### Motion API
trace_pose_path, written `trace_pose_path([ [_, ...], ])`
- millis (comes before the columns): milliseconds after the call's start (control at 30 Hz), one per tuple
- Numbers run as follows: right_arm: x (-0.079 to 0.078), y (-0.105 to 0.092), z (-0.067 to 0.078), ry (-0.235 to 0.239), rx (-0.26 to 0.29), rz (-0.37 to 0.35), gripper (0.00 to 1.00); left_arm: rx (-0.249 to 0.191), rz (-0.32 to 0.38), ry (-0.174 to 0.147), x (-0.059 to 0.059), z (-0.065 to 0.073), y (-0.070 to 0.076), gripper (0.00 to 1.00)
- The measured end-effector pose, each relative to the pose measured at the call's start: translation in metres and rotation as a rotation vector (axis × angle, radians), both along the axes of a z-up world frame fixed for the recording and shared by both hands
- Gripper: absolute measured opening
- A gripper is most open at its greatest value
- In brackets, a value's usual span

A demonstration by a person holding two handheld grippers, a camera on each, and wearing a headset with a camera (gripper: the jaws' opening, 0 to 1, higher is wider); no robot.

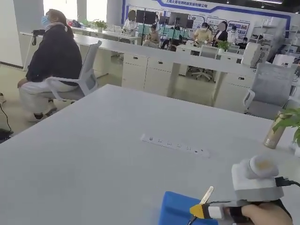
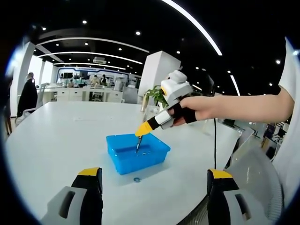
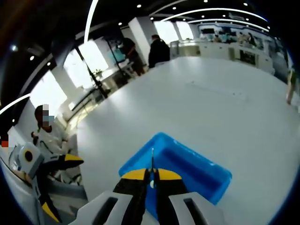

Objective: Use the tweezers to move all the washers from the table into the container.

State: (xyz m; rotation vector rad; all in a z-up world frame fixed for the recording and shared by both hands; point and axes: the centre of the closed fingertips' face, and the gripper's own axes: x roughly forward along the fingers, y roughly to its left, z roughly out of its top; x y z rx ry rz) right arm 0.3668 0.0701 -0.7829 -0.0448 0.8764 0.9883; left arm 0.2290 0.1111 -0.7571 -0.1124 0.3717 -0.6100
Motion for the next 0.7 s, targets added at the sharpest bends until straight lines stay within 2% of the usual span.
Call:
trace_pose_path([
  [400,0.014,0.000,-0.018,-0.029,-0.041,-0.017,0.03,-0.002,0.001,0.001,0.000,0.000,0.000,0.94],
  [533,0.019,0.000,-0.024,-0.065,-0.078,0.003,0.03,0.002,0.000,0.000,0.000,0.000,0.000,0.94],
  [700,0.018,0.007,-0.027,-0.071,-0.088,0.032,0.03,0.004,-0.001,0.001,0.000,0.000,0.000,0.94],
])
